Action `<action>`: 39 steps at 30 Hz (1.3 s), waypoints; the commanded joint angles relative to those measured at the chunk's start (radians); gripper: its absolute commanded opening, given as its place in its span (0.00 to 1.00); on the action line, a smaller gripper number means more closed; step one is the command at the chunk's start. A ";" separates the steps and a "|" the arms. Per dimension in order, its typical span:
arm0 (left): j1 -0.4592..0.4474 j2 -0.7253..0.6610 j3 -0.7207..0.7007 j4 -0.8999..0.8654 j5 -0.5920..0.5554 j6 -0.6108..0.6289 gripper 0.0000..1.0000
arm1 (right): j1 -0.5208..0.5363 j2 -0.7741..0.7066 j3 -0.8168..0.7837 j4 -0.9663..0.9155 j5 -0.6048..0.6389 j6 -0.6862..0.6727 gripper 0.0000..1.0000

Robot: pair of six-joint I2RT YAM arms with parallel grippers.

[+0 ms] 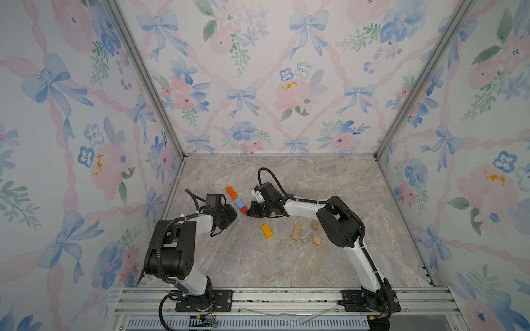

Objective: Assemble the letter v with building blocks
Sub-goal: Assemble the building block at the center of the board.

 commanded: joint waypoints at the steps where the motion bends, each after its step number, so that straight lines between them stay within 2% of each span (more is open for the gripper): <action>1: 0.009 -0.019 -0.035 -0.121 -0.044 0.016 0.09 | -0.013 -0.024 -0.058 -0.094 0.028 -0.014 0.00; 11: 0.002 -0.152 -0.044 -0.173 -0.050 -0.001 0.09 | -0.019 -0.180 -0.113 -0.059 0.004 -0.011 0.00; 20: -0.054 -0.319 -0.065 -0.245 -0.120 -0.025 0.12 | -0.050 -0.389 -0.173 -0.092 0.075 -0.099 0.00; 29: -0.254 -0.354 -0.048 -0.298 -0.260 -0.027 0.21 | -0.118 -0.528 -0.288 0.018 0.143 -0.139 0.01; 36: -0.381 -0.360 -0.046 -0.324 -0.334 -0.045 0.32 | -0.173 -0.573 -0.245 0.022 0.176 -0.197 0.02; 39: -0.431 -0.361 -0.043 -0.341 -0.356 -0.056 0.38 | -0.199 -0.579 -0.275 0.106 0.165 -0.152 0.04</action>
